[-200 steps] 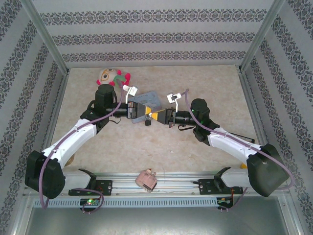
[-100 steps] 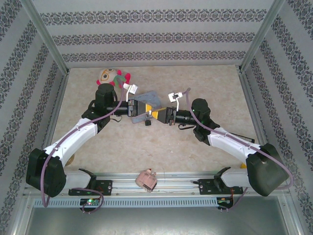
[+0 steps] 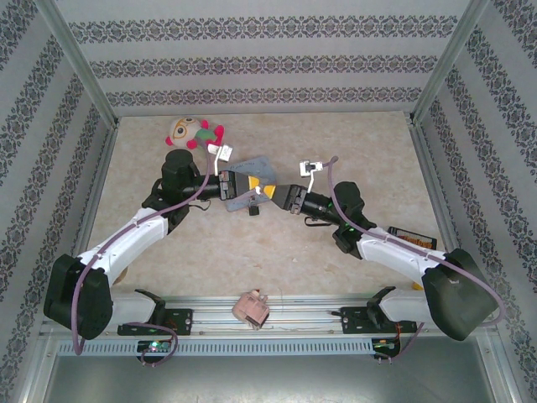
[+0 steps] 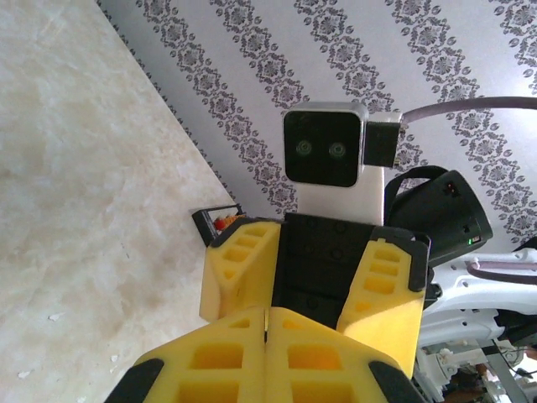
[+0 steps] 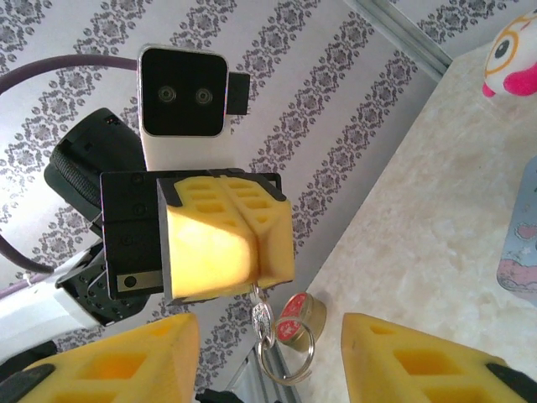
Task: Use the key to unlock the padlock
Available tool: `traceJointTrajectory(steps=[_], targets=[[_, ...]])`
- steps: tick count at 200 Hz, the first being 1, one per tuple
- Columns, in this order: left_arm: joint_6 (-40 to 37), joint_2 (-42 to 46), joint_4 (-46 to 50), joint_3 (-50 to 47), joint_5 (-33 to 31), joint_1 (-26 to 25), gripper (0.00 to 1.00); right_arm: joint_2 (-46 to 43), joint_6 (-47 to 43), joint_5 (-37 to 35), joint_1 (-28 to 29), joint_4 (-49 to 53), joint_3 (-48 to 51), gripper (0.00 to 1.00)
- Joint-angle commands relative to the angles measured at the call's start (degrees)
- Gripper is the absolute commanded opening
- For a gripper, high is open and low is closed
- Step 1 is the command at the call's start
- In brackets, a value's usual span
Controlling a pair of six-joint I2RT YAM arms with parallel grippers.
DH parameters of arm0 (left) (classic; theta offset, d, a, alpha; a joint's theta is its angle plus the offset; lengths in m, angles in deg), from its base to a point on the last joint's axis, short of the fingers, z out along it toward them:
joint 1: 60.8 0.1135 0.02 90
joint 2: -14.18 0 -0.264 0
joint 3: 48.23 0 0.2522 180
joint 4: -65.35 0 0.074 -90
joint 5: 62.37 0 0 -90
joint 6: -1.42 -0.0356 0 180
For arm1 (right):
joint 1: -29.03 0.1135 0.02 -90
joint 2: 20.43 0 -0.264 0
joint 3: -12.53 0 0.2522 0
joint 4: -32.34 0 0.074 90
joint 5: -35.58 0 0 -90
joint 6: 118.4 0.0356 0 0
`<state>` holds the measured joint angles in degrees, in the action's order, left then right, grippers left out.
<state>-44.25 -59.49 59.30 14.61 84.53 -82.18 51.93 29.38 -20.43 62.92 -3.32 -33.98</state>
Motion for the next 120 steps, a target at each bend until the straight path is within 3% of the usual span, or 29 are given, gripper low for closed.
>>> traceJointTrajectory(steps=[1, 120], targets=[[2.0, 1.0, -5.6, -0.7, 0.0, -0.6, 0.0, -0.5, 0.0, -3.4, 0.7, -4.0, 0.6, 0.47], [3.5, 0.9, -6.7, -1.2, -0.5, -0.6, 0.0, 5.6, -1.3, 0.7, 2.6, -6.9, -4.4, 0.4]])
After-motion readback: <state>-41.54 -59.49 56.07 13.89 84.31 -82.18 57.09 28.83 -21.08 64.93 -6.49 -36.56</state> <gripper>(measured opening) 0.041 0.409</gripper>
